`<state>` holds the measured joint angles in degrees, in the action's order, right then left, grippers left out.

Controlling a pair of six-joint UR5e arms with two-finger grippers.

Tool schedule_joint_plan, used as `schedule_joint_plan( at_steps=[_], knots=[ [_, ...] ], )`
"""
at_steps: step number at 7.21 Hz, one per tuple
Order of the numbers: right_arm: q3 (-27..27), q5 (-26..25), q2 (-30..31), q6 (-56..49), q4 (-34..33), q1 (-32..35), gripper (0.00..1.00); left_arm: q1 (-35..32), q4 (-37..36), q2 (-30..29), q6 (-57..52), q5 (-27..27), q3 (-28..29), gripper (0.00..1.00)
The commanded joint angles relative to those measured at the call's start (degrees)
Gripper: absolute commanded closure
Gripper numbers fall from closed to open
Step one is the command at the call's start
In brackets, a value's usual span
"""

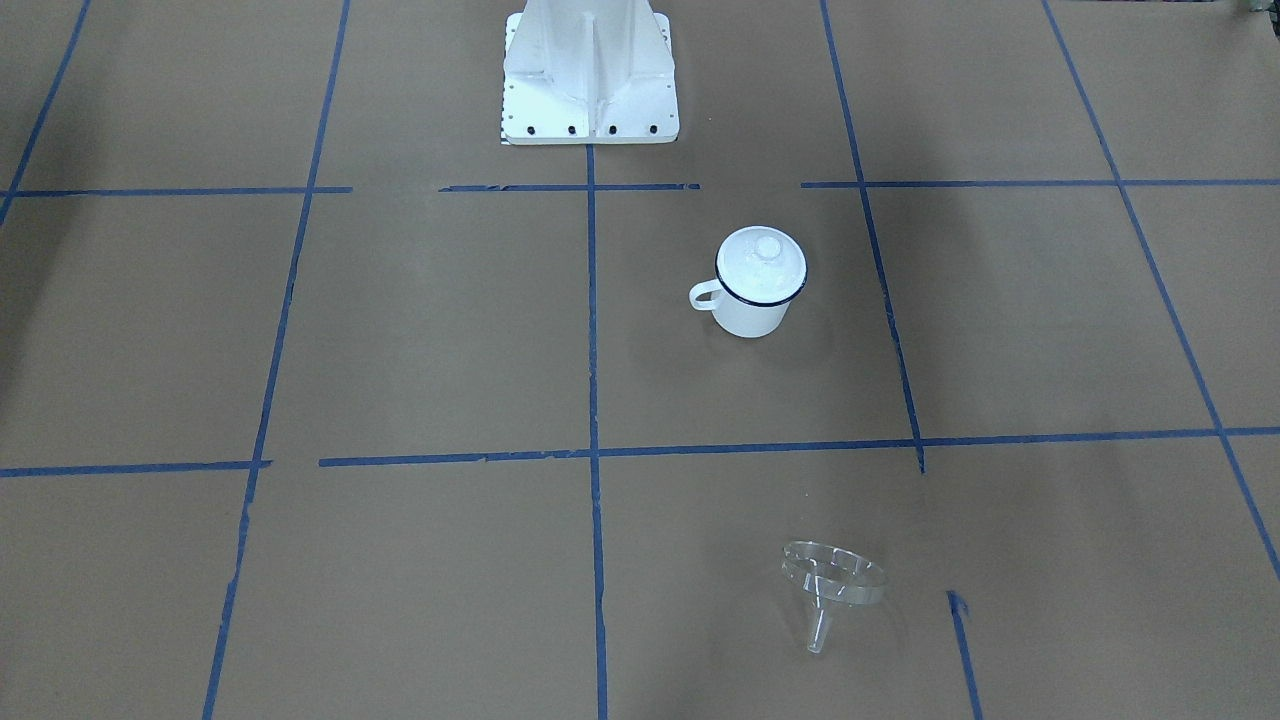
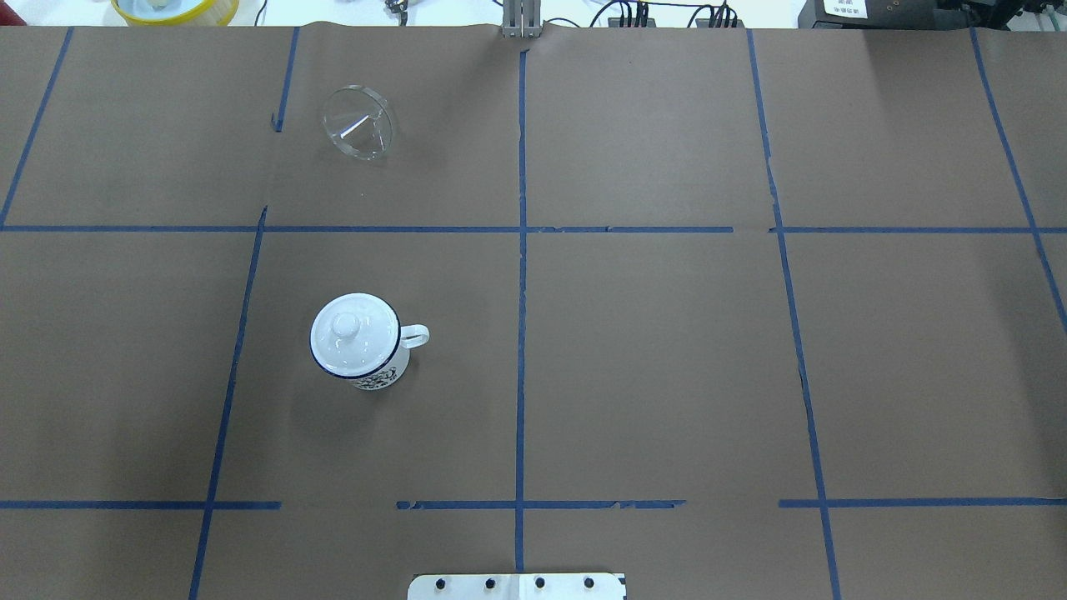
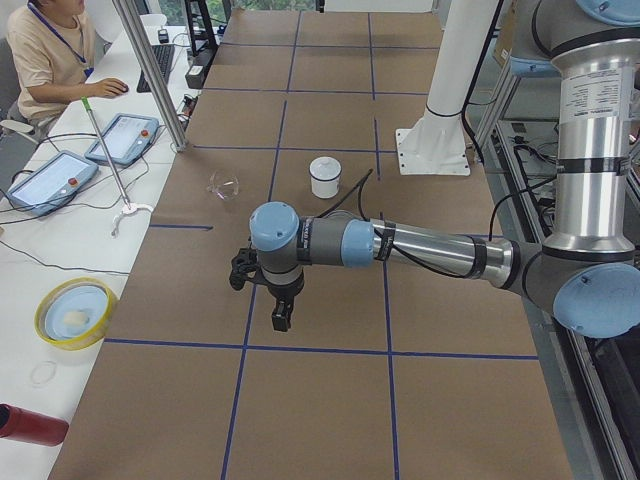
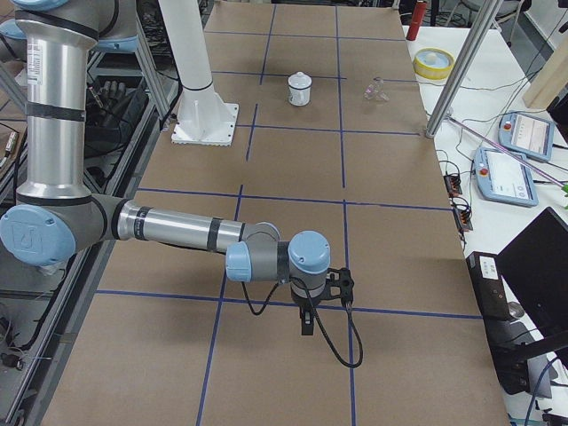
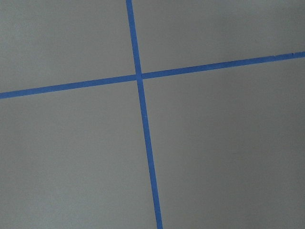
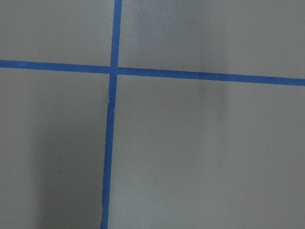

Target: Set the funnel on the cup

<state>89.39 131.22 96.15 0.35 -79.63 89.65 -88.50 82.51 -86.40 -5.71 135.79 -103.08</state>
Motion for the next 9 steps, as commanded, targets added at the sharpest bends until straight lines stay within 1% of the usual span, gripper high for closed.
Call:
schedule_joint_plan(
  at_steps=[1,3,5,6,7,8,9],
  knots=[
    [0.00,0.00,0.00,0.00,0.00,0.00,0.00,0.00,-0.07,-0.09,0.00,0.00,-0.27,0.00],
    [0.00,0.00,0.00,0.00,0.00,0.00,0.00,0.00,0.01,-0.26,0.00,0.00,-1.59,0.00],
    [0.00,0.00,0.00,0.00,0.00,0.00,0.00,0.44,0.45,-1.92,0.09,0.78,-2.64,0.00],
    [0.00,0.00,0.00,0.00,0.00,0.00,0.00,1.66,0.72,-6.20,0.09,2.44,-4.22,0.00],
    [0.00,0.00,0.00,0.00,0.00,0.00,0.00,3.58,0.72,-11.46,0.44,2.11,-4.84,0.00],
    [0.00,0.00,0.00,0.00,0.00,0.00,0.00,4.30,0.81,-18.56,7.23,1.85,-3.89,0.00],
    [0.00,0.00,0.00,0.00,0.00,0.00,0.00,6.05,1.15,-23.94,20.52,1.67,-5.01,0.00]
  ],
)
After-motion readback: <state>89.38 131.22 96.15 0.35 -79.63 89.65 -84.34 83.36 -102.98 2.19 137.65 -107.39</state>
